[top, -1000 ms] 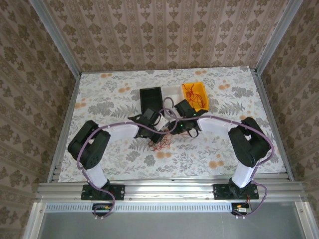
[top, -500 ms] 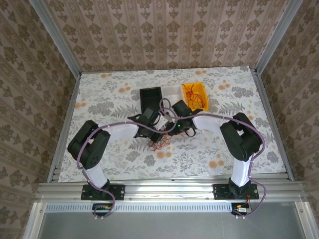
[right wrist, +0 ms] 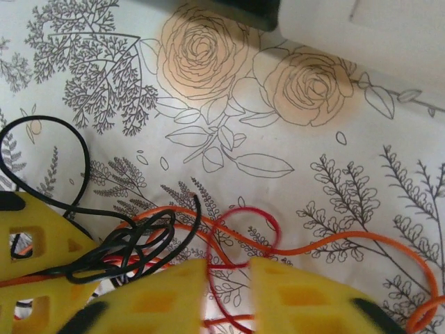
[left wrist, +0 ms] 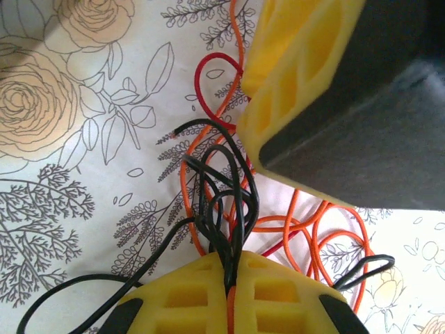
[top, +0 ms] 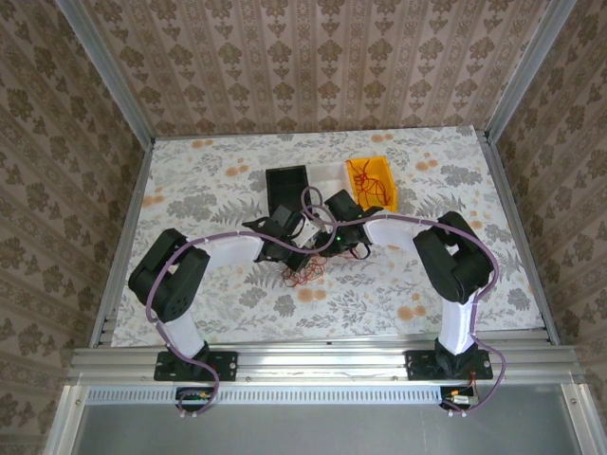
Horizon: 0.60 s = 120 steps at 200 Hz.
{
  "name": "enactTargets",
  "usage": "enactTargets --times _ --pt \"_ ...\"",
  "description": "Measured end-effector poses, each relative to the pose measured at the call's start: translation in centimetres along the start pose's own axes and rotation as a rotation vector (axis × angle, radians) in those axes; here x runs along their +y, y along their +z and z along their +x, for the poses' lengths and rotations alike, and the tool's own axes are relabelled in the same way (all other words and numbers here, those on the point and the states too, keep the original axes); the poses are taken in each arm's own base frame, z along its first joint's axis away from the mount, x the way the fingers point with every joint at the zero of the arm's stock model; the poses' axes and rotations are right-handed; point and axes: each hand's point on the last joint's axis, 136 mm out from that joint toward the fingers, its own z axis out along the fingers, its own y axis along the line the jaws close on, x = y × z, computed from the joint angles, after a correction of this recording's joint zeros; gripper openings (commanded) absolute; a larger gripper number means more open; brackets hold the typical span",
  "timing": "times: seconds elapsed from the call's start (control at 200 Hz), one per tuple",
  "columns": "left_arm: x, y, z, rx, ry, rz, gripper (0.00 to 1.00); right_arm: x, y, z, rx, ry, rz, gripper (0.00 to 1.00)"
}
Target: Untangle the cables
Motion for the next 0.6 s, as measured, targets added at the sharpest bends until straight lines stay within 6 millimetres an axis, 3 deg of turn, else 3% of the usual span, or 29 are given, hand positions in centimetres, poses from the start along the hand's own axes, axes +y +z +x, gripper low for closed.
enactTargets --times 0.105,0.205,0.42,0.6 --pt "0.0 0.0 0.0 0.000 0.002 -0.002 0.00 -0.4 0.1 0.0 -0.014 0.012 0.006 0.01" --pt "0.0 0.0 0.0 0.001 0.006 -0.008 0.00 -2.0 -0.4 0.5 -0.042 0.078 0.027 0.00" --pt "0.3 0.0 -0.7 -0.027 0.014 -0.031 0.00 -8.9 -5.1 1.8 -0.190 0.385 0.093 0.00" --pt "0.5 0.0 -0.8 -0.034 0.018 -0.048 0.00 -12.9 -8.5 2.9 -0.307 0.580 0.149 0.00"
